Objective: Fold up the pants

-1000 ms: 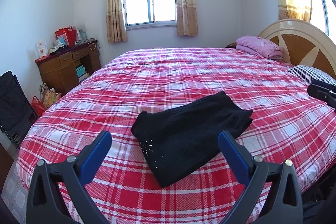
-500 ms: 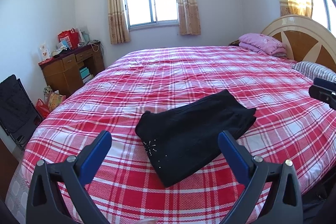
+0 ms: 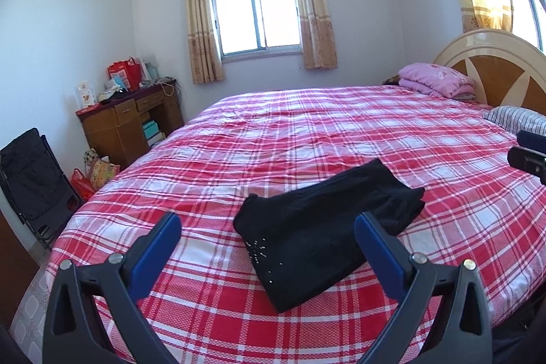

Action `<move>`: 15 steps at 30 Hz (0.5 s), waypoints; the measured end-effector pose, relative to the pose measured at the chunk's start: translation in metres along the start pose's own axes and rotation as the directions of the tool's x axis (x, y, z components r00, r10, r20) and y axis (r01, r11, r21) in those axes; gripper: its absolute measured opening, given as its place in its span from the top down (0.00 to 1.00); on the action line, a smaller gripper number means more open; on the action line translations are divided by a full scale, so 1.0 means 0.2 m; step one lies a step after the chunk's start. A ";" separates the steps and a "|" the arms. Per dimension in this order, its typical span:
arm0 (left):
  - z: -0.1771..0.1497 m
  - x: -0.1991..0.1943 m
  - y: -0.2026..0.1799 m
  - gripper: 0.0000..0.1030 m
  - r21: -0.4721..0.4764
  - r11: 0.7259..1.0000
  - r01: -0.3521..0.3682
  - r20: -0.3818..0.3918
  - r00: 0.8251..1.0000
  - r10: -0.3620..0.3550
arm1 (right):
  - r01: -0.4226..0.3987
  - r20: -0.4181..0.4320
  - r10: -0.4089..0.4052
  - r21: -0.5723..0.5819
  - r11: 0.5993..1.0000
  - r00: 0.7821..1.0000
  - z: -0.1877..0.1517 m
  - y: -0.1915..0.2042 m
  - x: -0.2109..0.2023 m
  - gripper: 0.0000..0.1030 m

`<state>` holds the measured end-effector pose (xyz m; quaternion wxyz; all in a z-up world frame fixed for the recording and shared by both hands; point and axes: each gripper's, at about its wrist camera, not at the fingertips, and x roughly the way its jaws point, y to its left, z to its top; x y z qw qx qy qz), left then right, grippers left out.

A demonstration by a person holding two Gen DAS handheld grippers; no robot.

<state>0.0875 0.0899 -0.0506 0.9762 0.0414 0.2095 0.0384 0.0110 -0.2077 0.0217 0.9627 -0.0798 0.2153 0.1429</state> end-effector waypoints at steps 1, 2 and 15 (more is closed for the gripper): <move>0.00 0.00 0.00 0.00 -0.004 1.000 -0.006 0.004 1.000 0.006 | -0.001 0.000 0.001 -0.001 1.000 1.000 0.00 0.00 0.00 0.33; 0.00 0.00 0.01 0.00 -0.008 1.000 -0.006 0.006 1.000 0.006 | -0.001 0.000 0.001 -0.002 1.000 1.000 0.00 0.01 0.00 0.33; -0.01 0.00 0.04 0.00 -0.021 1.000 -0.016 0.011 1.000 0.016 | -0.004 -0.011 0.003 -0.021 1.000 1.000 -0.01 0.04 0.02 0.33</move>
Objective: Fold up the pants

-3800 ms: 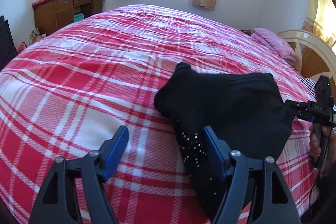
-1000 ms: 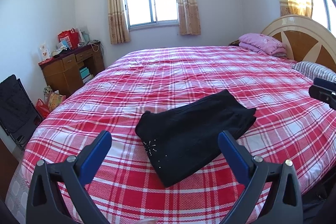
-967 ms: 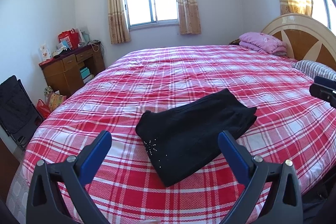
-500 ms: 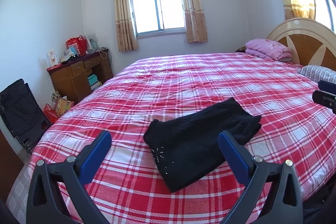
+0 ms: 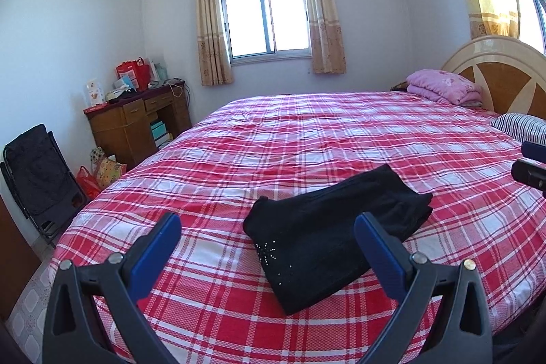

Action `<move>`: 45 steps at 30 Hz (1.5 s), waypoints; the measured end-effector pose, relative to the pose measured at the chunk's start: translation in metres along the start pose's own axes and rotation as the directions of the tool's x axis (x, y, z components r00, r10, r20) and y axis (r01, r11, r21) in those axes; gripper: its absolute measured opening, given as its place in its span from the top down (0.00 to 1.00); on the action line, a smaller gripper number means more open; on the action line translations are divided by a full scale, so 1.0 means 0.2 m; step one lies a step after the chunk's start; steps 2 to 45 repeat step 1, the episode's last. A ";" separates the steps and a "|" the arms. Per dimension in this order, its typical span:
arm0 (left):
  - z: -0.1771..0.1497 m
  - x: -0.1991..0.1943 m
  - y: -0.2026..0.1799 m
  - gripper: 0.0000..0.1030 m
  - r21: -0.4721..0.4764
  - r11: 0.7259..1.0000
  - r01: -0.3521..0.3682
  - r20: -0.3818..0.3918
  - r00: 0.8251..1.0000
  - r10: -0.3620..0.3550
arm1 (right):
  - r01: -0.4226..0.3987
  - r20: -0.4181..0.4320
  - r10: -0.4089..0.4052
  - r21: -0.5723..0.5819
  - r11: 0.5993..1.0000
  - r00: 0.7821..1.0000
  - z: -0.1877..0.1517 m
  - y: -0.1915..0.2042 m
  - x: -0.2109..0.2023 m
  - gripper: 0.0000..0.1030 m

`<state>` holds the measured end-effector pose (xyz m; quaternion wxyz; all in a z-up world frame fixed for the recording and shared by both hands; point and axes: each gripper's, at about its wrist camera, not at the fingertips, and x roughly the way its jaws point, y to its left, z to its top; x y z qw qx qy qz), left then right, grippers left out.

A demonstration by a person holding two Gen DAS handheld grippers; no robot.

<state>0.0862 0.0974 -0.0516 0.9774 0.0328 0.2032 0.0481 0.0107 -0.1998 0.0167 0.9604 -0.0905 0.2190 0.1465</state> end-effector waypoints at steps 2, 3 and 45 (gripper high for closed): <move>0.00 0.00 0.00 0.00 0.002 1.000 0.000 -0.001 1.000 0.000 | 0.000 -0.001 0.000 -0.001 1.000 1.000 0.00 0.00 0.00 0.33; 0.00 0.00 0.00 0.00 0.002 1.000 0.000 -0.001 1.000 0.000 | 0.000 -0.001 0.000 -0.001 1.000 1.000 0.00 0.00 0.00 0.33; 0.00 0.00 0.00 0.00 0.002 1.000 0.000 -0.001 1.000 0.000 | 0.000 -0.001 0.000 -0.001 1.000 1.000 0.00 0.00 0.00 0.33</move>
